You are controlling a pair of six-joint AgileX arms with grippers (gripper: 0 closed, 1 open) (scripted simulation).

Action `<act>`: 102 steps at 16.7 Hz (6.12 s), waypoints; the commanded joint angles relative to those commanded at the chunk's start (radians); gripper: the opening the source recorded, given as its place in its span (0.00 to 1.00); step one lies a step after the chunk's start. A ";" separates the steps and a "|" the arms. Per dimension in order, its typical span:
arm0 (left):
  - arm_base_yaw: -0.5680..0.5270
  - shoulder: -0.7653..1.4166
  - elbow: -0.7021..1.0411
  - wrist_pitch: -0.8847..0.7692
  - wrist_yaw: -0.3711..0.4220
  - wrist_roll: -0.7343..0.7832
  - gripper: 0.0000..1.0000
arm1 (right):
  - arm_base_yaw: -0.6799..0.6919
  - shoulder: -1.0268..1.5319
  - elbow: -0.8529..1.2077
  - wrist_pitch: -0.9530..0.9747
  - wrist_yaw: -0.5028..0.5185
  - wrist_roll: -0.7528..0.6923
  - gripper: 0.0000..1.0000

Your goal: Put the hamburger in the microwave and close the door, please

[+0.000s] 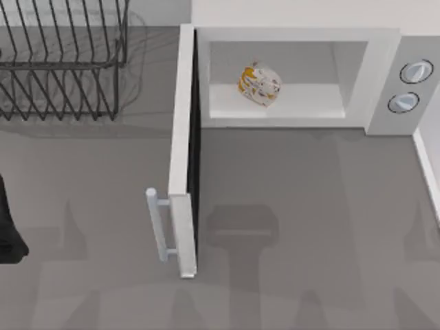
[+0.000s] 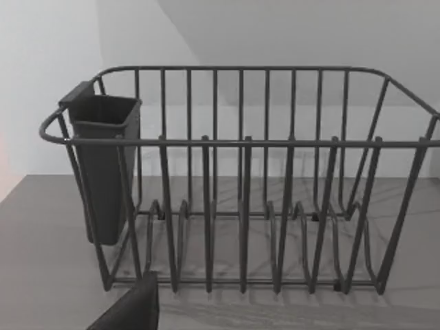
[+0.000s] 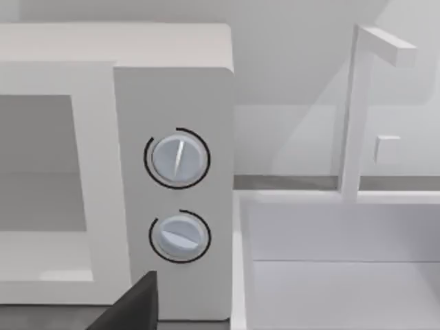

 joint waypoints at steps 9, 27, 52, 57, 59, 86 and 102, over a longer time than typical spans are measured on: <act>0.000 0.000 0.000 0.000 0.000 0.000 0.55 | 0.000 0.000 0.000 0.000 0.000 0.000 1.00; -0.016 -0.001 0.006 -0.006 -0.016 0.000 0.00 | 0.000 0.000 0.000 0.000 0.000 0.000 1.00; -0.231 -0.024 0.026 -0.056 -0.231 0.000 0.00 | 0.000 0.000 0.000 0.000 0.000 0.000 1.00; -0.301 0.082 0.003 0.063 -0.305 0.002 0.00 | 0.000 0.000 0.000 0.000 0.000 0.000 1.00; -0.348 0.168 -0.017 0.177 -0.350 0.003 0.00 | 0.000 0.000 0.000 0.000 0.000 0.000 1.00; -0.590 1.047 0.718 -0.500 -0.402 -0.389 0.00 | 0.000 0.000 0.000 0.000 0.000 0.000 1.00; -0.585 1.177 0.563 -0.219 -0.388 -0.417 0.00 | 0.000 0.000 0.000 0.000 0.000 0.000 1.00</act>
